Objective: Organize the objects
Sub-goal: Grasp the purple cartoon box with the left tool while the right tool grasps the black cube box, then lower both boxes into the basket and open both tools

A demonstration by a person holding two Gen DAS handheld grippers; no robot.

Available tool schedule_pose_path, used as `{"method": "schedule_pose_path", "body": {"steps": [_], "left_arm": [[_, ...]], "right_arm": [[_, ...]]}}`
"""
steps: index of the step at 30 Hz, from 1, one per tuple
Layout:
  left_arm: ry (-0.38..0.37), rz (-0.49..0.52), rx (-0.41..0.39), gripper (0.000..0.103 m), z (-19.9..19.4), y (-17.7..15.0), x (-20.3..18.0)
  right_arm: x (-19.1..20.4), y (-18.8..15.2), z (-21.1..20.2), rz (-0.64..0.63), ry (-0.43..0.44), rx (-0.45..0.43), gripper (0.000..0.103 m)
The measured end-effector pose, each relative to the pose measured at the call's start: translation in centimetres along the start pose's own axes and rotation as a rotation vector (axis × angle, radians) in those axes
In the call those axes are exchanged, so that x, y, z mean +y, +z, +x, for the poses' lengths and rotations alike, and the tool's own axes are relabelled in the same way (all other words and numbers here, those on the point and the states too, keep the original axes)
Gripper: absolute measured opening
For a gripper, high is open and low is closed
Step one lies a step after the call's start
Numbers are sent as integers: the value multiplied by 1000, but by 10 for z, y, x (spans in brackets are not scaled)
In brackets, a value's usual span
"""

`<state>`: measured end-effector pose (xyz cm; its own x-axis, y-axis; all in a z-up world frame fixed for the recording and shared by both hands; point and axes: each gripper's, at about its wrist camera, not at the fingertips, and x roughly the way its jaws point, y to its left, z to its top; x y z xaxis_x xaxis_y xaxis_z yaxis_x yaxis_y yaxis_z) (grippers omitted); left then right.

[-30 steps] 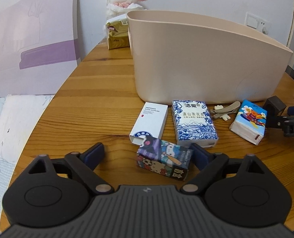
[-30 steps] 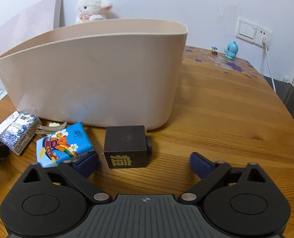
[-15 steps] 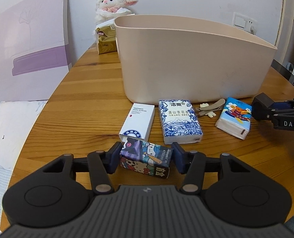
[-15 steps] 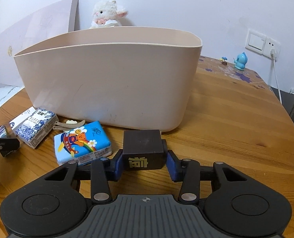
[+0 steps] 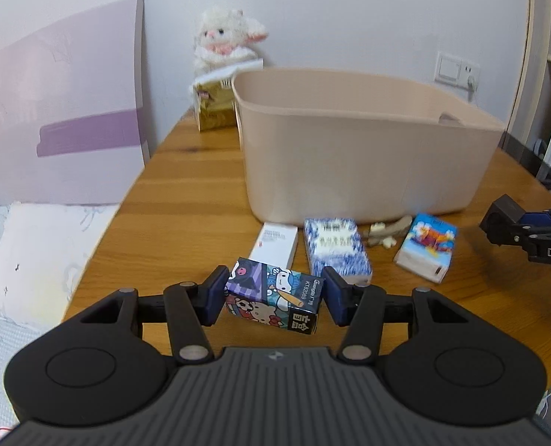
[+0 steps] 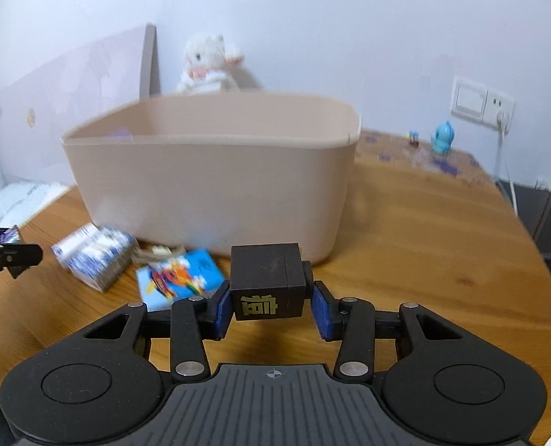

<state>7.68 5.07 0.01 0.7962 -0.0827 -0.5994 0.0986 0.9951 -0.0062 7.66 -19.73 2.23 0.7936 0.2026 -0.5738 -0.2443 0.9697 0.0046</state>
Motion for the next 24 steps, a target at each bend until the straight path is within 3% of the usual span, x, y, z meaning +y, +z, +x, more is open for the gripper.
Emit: {"method": "schedule_pose_path", "body": {"steps": [12,19,24], "left_arm": [[-27,-7,-176,56,-36,56,-3],[-21,47,-252,56,-31,94,-24],[-11,66,-265,56,-13,118,-36]], "right_arm": [[3,53,-46,-12,6,-189,41],[0,82,-45,3,-9,-259,41],[-1,100,-27,19,-3,-264,41]]}}
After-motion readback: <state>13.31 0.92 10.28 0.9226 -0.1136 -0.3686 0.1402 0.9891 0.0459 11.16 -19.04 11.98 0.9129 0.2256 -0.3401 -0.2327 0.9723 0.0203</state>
